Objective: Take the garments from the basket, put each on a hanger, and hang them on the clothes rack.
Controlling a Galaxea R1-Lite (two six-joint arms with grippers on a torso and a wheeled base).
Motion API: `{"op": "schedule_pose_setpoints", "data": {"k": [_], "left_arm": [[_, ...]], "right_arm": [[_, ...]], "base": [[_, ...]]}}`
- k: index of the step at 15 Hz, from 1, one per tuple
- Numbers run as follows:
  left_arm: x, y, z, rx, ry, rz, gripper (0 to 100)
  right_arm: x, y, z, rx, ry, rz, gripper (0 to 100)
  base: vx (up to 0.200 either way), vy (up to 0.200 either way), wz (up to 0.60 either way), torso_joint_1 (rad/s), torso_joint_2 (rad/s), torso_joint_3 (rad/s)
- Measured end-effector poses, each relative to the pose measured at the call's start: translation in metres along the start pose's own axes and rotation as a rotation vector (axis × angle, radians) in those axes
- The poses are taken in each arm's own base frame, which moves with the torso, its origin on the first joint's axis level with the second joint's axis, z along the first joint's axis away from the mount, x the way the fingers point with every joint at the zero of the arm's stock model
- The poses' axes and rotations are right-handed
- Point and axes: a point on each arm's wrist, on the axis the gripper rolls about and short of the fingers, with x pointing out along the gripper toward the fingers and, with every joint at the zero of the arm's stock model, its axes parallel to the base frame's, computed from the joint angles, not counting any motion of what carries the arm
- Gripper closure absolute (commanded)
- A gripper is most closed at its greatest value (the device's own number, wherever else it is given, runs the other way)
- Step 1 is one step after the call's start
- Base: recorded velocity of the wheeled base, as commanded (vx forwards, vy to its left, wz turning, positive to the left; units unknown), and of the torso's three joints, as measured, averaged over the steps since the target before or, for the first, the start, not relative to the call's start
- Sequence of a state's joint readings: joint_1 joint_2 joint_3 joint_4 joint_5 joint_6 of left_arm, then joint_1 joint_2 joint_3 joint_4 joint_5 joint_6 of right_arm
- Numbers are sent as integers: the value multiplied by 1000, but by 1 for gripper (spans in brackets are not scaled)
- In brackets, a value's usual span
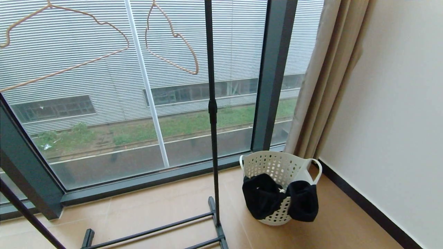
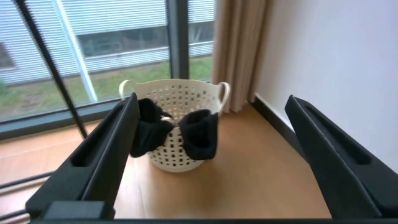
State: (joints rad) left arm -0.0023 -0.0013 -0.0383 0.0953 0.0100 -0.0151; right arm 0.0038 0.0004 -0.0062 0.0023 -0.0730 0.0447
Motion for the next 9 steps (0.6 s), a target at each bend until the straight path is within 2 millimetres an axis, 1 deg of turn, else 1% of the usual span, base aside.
{"op": "schedule_pose_setpoints", "data": {"k": [9], "left_arm": [[0,0,0,0,0,4,0]], "right_arm": [[0,0,0,0,2,1,0]], "base": [[0,0,0,0,0,0]]}}
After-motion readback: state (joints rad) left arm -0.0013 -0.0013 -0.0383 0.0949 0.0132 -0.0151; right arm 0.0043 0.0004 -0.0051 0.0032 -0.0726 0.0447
